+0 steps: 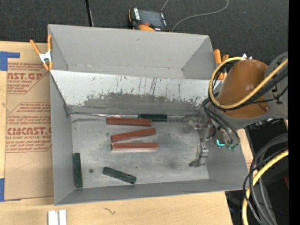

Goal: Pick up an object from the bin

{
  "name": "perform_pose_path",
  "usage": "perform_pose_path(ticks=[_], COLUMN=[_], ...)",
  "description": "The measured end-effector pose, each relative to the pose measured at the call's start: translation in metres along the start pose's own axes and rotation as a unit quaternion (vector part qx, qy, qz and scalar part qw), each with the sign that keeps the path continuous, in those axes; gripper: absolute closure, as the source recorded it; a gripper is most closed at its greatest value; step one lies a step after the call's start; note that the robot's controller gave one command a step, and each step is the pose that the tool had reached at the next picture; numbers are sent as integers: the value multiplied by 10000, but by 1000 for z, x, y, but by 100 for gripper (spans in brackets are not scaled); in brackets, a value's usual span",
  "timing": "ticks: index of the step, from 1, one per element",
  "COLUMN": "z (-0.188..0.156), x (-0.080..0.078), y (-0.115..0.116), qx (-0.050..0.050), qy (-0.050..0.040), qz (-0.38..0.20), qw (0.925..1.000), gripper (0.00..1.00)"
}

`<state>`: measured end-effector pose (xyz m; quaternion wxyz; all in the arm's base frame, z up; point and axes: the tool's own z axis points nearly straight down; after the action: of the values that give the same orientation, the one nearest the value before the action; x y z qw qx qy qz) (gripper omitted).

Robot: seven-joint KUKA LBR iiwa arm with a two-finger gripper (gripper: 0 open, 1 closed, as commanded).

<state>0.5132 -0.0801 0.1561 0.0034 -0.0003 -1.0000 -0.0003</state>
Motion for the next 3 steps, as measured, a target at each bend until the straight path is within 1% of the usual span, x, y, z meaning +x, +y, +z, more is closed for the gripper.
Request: perform_pose_path(ticks=[1,2,3], z=[89,55,56], x=[-41,-17,-21], y=[90,152,154], qx=[-19,-21,-8], qy=[-40,-41,-39], qz=[20,368,836], qw=[10000,9993,9965], gripper=[0,0,0])
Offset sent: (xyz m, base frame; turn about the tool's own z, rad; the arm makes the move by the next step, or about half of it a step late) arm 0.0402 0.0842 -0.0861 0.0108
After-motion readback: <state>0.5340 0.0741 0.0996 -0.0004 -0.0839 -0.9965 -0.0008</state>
